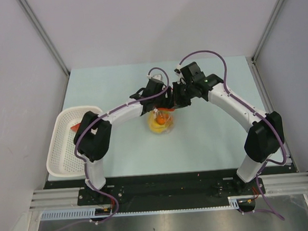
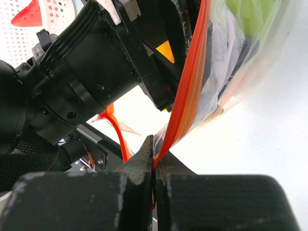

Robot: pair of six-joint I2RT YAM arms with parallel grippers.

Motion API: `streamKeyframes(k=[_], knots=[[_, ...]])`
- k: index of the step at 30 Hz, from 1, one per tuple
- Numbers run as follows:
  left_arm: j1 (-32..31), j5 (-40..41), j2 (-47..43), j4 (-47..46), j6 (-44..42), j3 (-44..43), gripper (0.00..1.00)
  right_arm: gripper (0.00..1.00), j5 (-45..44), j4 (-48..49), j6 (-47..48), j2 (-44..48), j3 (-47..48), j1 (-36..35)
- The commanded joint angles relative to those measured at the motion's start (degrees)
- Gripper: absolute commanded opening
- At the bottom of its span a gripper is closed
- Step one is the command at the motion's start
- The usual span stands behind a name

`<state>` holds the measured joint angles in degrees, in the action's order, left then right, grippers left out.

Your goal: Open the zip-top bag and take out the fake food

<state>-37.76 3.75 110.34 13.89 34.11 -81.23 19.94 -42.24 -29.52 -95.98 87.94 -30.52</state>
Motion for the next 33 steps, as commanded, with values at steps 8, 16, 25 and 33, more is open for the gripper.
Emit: streamKeyframes(k=[8, 16, 25, 33], knots=[[0.3, 0.6, -9.9, 2.5, -5.2, 2.1, 0.22, 0.00, -4.6, -0.3, 3.0, 3.3, 0.7, 1.1], [0.3, -9.1, -23.5, -1.8, -7.6, 9.7, 0.08, 0.00, -9.9, -1.9, 3.7, 1.4, 0.6, 1.9], [1.8, -14.7, -34.8, -11.1, -7.7, 16.7, 0.00, 0.00, -11.4, -2.1, 4.7, 1.1, 0.6, 2.5], [8.9, -6.8, -48.6, -5.1, -4.4, 20.9, 0.00, 0.00, -11.8, -2.1, 5.4, 1.5, 0.0, 2.4]])
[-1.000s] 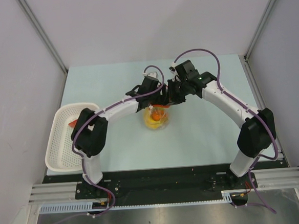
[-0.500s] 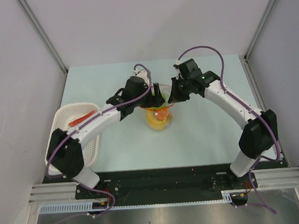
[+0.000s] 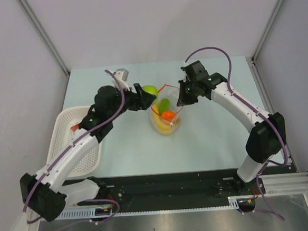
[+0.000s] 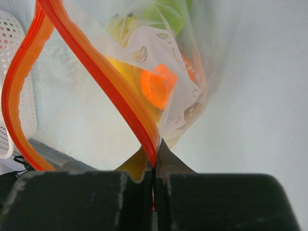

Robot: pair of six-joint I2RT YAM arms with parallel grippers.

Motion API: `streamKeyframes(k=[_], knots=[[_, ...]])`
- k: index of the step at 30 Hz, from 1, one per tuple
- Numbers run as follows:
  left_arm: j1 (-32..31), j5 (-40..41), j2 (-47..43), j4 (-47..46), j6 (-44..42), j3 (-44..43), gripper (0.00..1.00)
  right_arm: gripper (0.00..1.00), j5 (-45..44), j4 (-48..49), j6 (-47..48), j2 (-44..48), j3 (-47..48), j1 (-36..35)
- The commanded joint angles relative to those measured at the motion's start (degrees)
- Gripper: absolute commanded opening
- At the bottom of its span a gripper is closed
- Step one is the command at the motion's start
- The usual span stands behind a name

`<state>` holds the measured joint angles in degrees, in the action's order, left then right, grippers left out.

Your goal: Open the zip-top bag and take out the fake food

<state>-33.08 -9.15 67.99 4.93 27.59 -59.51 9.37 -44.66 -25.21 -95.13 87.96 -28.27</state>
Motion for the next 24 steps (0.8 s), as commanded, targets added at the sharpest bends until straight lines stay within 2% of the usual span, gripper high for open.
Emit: streamKeyframes(k=[1, 2, 3, 5, 9, 11, 15, 18, 21, 24], knots=[[5.4, 9.0, -6.6, 8.0, 5.3, -1.7, 0.00, 0.00, -1.1, 0.2, 1.1, 0.6, 0.0, 0.1], [6.7, 12.7, -6.9, 17.9, 7.4, -3.6, 0.00, 0.00, -0.9, 0.4, 1.0, 0.7, 0.0, 0.1], [10.0, 17.6, -7.1, 22.4, 9.3, -4.1, 0.00, 0.00, -0.8, 0.5, 1.2, 0.7, 0.0, 0.1], [13.6, 20.4, -8.1, 31.8, 12.4, -3.7, 0.00, 0.00, -0.8, 0.5, 1.2, 0.6, -0.1, 0.1], [24.7, 26.2, -10.9, 40.7, 15.3, 0.3, 0.00, 0.00, -0.6, 0.6, 1.4, 0.7, 0.0, 0.1], [27.9, 27.1, -12.8, 43.6, 16.7, 2.5, 0.00, 0.00, -0.7, 0.5, 1.6, 0.7, 0.0, 0.1], [36.1, 26.6, -14.9, 43.9, 18.1, 7.6, 0.00, 0.00, -0.5, 0.5, 1.6, 0.6, -0.1, 0.1], [41.5, 23.7, -12.9, 43.1, 19.4, 11.5, 0.00, 0.00, -0.1, 0.7, 1.4, 0.4, -0.1, 0.1], [45.3, 20.8, -9.3, 41.9, 19.3, 14.1, 0.00, 0.00, -0.1, 0.7, 1.4, 0.6, -0.2, 0.0], [46.3, 20.4, -7.5, 38.1, 19.9, 16.7, 0.00, 0.00, -0.1, 0.7, 1.4, 0.6, -0.2, 0.0]])
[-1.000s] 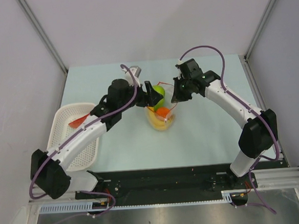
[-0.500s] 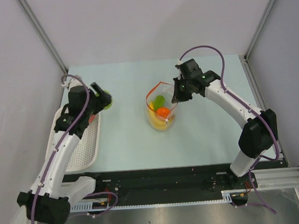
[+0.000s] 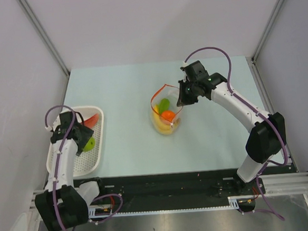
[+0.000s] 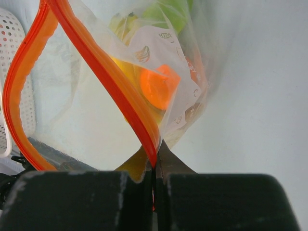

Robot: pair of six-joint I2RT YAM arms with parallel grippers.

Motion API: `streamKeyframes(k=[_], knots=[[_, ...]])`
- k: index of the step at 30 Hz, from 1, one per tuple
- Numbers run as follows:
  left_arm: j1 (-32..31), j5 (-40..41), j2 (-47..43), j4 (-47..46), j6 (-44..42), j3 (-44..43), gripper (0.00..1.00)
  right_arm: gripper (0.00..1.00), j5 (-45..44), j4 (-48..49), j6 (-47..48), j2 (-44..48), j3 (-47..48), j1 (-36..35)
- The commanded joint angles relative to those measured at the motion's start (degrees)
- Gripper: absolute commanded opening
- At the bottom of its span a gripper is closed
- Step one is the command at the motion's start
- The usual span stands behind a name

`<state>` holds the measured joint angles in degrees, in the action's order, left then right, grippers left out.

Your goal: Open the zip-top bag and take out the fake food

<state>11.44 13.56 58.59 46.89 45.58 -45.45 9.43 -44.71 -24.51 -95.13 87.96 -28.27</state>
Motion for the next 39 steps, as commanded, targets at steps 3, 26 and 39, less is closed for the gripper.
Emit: streamKeyframes(k=[3, 26, 39], knots=[[1.9, -2.9, 3.8, -7.9, 2.2, 4.4, 0.00, 0.00, -0.1, 1.0, 0.7, 0.6, -0.2, -0.3], [1.1, -3.7, 1.6, -4.1, -1.0, -3.2, 0.99, 0.00, 0.1, 1.8, 0.6, 0.5, 0.3, -2.0], [-27.9, -25.7, 5.2, -29.1, 1.7, -11.3, 0.56, 0.00, -0.9, 1.0, 1.4, 0.2, 2.9, -5.0]])
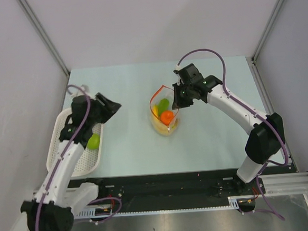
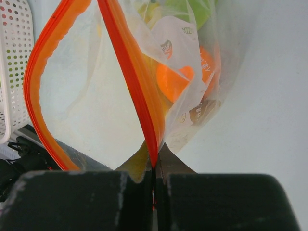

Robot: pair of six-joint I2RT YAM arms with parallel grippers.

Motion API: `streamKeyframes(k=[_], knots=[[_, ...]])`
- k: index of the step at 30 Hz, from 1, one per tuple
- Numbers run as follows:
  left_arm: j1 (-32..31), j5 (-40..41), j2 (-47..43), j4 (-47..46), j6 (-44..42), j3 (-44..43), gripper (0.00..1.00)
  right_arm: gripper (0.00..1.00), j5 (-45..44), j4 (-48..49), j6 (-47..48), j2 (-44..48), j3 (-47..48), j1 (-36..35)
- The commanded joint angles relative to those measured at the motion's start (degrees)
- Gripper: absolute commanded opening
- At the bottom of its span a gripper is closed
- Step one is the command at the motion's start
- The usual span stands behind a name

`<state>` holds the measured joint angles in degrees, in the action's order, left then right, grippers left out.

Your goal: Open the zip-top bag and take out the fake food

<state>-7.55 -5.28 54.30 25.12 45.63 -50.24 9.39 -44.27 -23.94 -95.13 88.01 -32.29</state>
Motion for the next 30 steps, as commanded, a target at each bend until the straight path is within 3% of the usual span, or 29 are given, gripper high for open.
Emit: streamKeyframes(k=[1, 5, 11, 20, 25, 28, 30], knots=[[-10.7, -7.7, 11.3, -7.3, 2.0, -8.2, 0.51, 0.00, -0.9, 0.6, 0.8, 0.1, 2.9, -1.2], [-19.9, -5.6, 20.0, -1.3, 4.2, -19.6, 0.47, 0.00, -1.8, 0.3, 0.8, -0.2, 3.3, -2.2], [-27.6, -5.3, 28.0, -1.8, 9.9, -26.7, 0.41, 0.00, -4.7, -0.1, -0.5, -0.1, 3.9, -3.9], [-31.2, 1.1, 34.8, 2.0, 17.6, -28.9, 0.27, 0.00, -8.3, 1.8, -2.3, 4.2, 3.7, -5.9], [-31.2, 3.0, 40.1, 4.7, 16.8, -30.8, 0.22, 0.00, -8.0, 2.0, -3.0, 4.0, 2.5, -5.9], [-31.3, 2.6, 44.8, 5.5, 14.8, -33.5, 0.23, 0.00, -7.4, 2.2, -2.9, 3.9, 1.8, -5.5], [-31.6, 3.9, 48.0, 7.0, 13.2, -35.1, 0.29, 0.00, -6.6, 2.2, -3.2, 3.9, 1.4, -4.7]])
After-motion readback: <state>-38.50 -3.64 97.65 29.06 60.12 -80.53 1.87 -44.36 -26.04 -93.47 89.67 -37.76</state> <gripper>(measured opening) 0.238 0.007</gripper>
